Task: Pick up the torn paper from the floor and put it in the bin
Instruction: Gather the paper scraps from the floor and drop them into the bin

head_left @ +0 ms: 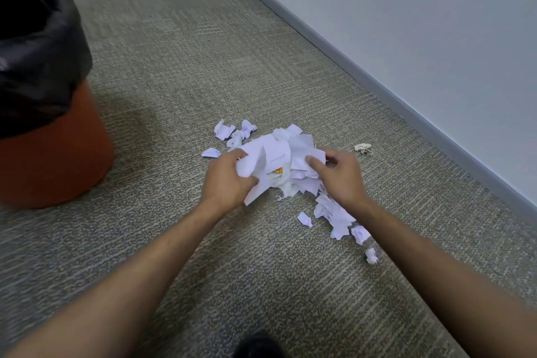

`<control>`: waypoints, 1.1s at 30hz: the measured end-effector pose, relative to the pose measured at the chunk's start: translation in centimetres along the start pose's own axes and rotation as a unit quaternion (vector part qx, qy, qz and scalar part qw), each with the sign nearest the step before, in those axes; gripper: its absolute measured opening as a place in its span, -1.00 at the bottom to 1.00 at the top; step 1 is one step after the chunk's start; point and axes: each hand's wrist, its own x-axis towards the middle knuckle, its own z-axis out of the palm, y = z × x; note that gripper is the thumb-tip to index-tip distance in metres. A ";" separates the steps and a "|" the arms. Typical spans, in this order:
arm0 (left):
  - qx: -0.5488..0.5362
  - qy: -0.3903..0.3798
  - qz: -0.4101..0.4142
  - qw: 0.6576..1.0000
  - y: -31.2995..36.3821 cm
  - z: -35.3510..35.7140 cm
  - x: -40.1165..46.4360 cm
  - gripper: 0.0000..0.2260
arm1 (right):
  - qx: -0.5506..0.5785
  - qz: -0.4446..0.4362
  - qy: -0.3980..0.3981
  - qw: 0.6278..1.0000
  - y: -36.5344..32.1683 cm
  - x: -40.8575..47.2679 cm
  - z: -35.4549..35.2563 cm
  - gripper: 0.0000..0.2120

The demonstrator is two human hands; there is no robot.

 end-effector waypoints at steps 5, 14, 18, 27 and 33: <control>-0.044 0.071 0.019 0.996 2.1 -6.7 0.4 -0.70 | 0.163 0.029 -0.039 0.985 -6.0 0.8 0.9 -0.82; -0.056 0.216 0.084 0.971 5.3 -20.7 -1.0 -0.78 | 0.225 -0.097 -0.075 0.967 -22.0 2.7 5.0 -0.88; 0.013 0.308 0.097 0.946 5.0 -26.9 -1.7 -0.83 | 0.240 -0.146 -0.080 0.956 -28.6 3.5 7.8 -0.82; 0.051 0.391 0.059 0.917 1.1 -35.5 -2.4 -0.76 | 0.226 -0.205 -0.113 0.946 -36.7 5.0 16.1 -0.86; 0.052 0.412 0.075 0.907 0.1 -35.0 -2.8 -0.67 | 0.207 -0.210 -0.150 0.944 -36.5 5.1 17.9 -0.84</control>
